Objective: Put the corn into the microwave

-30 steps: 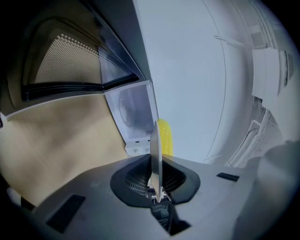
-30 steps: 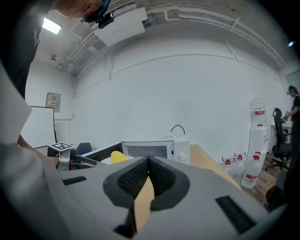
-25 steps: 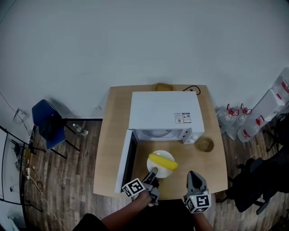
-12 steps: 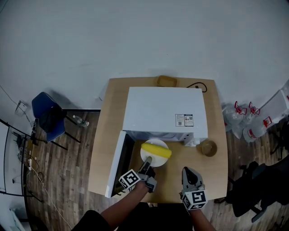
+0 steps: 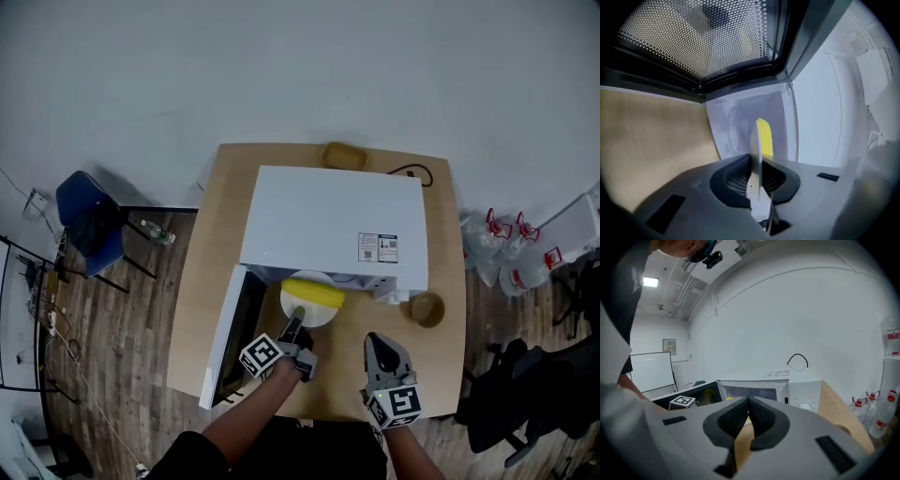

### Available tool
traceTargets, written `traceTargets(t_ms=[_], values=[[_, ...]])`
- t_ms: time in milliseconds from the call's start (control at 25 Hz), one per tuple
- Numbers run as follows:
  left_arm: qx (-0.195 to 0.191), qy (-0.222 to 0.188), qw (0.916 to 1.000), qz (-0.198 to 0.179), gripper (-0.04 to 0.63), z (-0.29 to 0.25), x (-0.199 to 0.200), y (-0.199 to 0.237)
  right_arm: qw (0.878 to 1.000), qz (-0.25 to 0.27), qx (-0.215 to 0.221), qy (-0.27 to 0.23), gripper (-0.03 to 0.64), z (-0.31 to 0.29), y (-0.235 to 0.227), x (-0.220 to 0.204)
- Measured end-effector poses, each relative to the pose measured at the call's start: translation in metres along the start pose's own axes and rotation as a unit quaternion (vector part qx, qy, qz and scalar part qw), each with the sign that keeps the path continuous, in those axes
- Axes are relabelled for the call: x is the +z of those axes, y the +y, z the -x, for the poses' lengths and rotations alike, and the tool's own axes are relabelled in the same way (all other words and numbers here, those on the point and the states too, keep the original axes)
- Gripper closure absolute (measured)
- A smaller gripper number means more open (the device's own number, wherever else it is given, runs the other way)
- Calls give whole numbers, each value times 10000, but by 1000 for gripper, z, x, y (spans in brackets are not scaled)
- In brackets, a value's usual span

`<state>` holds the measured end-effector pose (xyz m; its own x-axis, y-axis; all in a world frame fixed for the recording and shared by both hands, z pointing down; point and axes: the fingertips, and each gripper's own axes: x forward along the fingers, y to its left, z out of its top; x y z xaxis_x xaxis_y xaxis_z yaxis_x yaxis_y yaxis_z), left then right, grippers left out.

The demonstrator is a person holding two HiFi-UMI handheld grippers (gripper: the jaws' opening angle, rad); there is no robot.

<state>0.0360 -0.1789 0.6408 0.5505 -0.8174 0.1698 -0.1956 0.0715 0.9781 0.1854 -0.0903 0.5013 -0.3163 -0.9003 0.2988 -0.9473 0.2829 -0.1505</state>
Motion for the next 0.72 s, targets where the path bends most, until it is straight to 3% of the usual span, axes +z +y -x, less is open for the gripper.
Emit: traceTargets(t_ms=[280,720], values=[[37,-93,9999,81,568,-17,14,17,9997,10,-232,6,558,-12,-14,5],[73,-268,9993,240,568,-50,27,38,9990,176,84,395,558,-37,-8,-16]])
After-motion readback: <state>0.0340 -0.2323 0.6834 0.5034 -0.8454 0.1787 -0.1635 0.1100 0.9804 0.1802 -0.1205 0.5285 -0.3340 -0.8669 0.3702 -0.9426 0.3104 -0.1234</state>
